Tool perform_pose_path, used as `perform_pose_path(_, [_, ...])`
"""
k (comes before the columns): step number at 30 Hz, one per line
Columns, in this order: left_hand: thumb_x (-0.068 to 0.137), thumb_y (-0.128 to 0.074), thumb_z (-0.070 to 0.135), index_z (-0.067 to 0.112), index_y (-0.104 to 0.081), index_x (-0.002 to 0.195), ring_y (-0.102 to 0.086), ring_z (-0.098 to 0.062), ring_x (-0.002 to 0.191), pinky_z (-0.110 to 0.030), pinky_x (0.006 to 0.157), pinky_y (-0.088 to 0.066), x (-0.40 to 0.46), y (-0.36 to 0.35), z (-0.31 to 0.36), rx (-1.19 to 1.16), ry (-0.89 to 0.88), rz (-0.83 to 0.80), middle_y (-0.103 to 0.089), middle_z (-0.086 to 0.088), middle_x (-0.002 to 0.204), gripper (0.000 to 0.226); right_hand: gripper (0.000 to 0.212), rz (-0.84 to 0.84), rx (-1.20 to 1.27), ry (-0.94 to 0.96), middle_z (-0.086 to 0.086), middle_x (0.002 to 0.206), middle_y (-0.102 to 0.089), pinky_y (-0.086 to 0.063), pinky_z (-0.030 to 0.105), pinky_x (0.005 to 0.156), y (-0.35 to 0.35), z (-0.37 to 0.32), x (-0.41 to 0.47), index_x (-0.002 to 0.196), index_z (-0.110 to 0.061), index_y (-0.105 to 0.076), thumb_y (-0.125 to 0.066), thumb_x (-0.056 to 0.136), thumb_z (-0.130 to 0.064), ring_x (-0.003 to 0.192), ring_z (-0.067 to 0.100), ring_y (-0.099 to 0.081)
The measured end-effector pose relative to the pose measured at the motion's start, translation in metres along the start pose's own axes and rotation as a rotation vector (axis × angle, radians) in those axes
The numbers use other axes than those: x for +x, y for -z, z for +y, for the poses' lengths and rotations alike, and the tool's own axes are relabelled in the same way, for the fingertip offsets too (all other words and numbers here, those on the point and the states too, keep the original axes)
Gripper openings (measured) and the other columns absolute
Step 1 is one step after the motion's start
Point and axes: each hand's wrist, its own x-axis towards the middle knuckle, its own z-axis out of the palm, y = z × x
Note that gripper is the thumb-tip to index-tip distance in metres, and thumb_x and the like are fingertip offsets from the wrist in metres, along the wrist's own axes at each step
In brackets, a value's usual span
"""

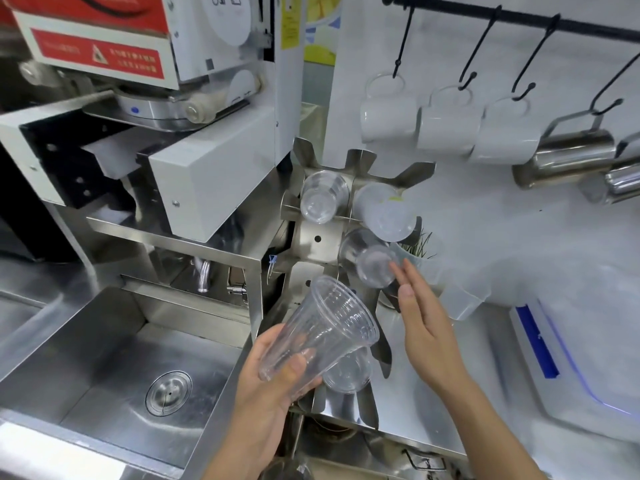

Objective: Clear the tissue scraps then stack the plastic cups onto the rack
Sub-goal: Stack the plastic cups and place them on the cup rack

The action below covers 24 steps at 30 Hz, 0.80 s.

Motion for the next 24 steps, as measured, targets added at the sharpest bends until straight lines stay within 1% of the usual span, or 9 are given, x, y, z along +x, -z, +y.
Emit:
perform_pose_path(2, [0.034,-0.101,0.041,0.017,-0.056,0.132,-0.07,-0.033,0.11,-0.042,0.075,-0.06,0.001,-0.001,-0.002,-0.012,-0.001,-0.014,-0.068,-0.013,0.129,0.111,0.047,-0.025,0.024,-0.028,-0.045,0.144,-0.024,-0.015,0.019,0.116,0.002,0.0,0.002,0.144,-0.041,-0.039,-0.028,0.099,-0.051,0.14,-0.018,-0.017])
perform_pose_path(5, [0.038,-0.101,0.036,0.019,-0.06,0.129,-0.068,-0.033,0.113,-0.039,0.077,-0.061,0.002,-0.003,-0.004,-0.049,0.004,-0.043,-0.069,-0.01,0.128,0.101,0.045,-0.049,0.043,-0.034,-0.037,0.149,-0.024,-0.012,0.013,0.115,0.003,0.001,0.005,0.141,-0.046,-0.035,-0.023,0.098,-0.049,0.141,-0.017,-0.015])
perform_pose_path(8, [0.043,-0.099,0.029,0.019,-0.061,0.13,-0.067,-0.034,0.116,-0.043,0.085,-0.06,0.005,-0.007,-0.007,-0.085,-0.006,-0.046,-0.068,-0.012,0.13,0.095,0.045,-0.065,0.04,-0.026,-0.039,0.147,-0.024,-0.011,0.0,0.109,0.005,0.001,0.007,0.142,-0.044,-0.036,-0.022,0.099,-0.047,0.139,-0.019,-0.016])
perform_pose_path(13, [0.072,-0.076,0.007,0.015,-0.058,0.133,-0.066,-0.034,0.118,-0.048,0.094,-0.056,0.01,-0.02,-0.01,-0.126,-0.049,-0.053,-0.069,-0.012,0.129,0.063,0.044,-0.087,0.073,-0.02,-0.036,0.146,-0.031,-0.014,-0.006,0.101,0.009,0.0,0.011,0.139,-0.043,-0.037,-0.022,0.099,-0.044,0.136,-0.023,-0.02])
perform_pose_path(15, [0.077,-0.068,0.005,0.014,-0.058,0.133,-0.065,-0.035,0.119,-0.05,0.098,-0.053,0.009,-0.029,-0.011,-0.135,-0.063,-0.061,-0.069,-0.013,0.129,0.058,0.043,-0.099,0.073,-0.018,-0.033,0.147,-0.033,-0.014,-0.008,0.099,0.011,0.0,0.012,0.138,-0.043,-0.039,-0.021,0.098,-0.044,0.133,-0.026,-0.022])
perform_pose_path(17, [0.074,-0.077,0.01,0.014,-0.057,0.135,-0.064,-0.034,0.121,-0.051,0.1,-0.05,0.009,-0.037,-0.012,-0.132,-0.093,-0.063,-0.068,-0.012,0.131,0.064,0.047,-0.106,0.068,-0.013,-0.033,0.146,-0.034,-0.015,-0.01,0.096,0.012,0.001,0.013,0.14,-0.038,-0.042,-0.021,0.098,-0.043,0.128,-0.031,-0.023])
perform_pose_path(19, [0.062,-0.092,0.027,0.017,-0.055,0.136,-0.064,-0.032,0.121,-0.052,0.103,-0.049,0.009,-0.043,-0.012,-0.114,-0.126,-0.056,-0.068,-0.008,0.132,0.083,0.052,-0.11,0.101,-0.011,-0.039,0.14,-0.038,-0.019,-0.01,0.094,0.014,0.003,0.014,0.143,-0.027,-0.045,-0.021,0.1,-0.044,0.124,-0.032,-0.027])
perform_pose_path(22, [0.049,-0.096,0.045,0.024,-0.058,0.133,-0.065,-0.027,0.121,-0.051,0.103,-0.047,0.01,-0.049,-0.014,-0.033,-0.17,-0.038,-0.069,0.0,0.131,0.095,0.058,-0.098,0.142,0.014,-0.052,0.125,-0.048,-0.024,-0.009,0.091,0.016,0.006,0.015,0.144,-0.019,-0.044,-0.021,0.099,-0.048,0.12,-0.03,-0.036])
perform_pose_path(24, [0.043,-0.097,0.046,0.024,-0.06,0.131,-0.064,-0.024,0.122,-0.047,0.099,-0.053,0.013,-0.05,-0.018,-0.002,-0.199,-0.013,-0.07,0.002,0.13,0.098,0.058,-0.073,0.208,0.013,-0.037,0.13,-0.055,-0.029,-0.006,0.093,0.017,0.008,0.016,0.144,-0.018,-0.043,-0.023,0.097,-0.046,0.123,-0.021,-0.043])
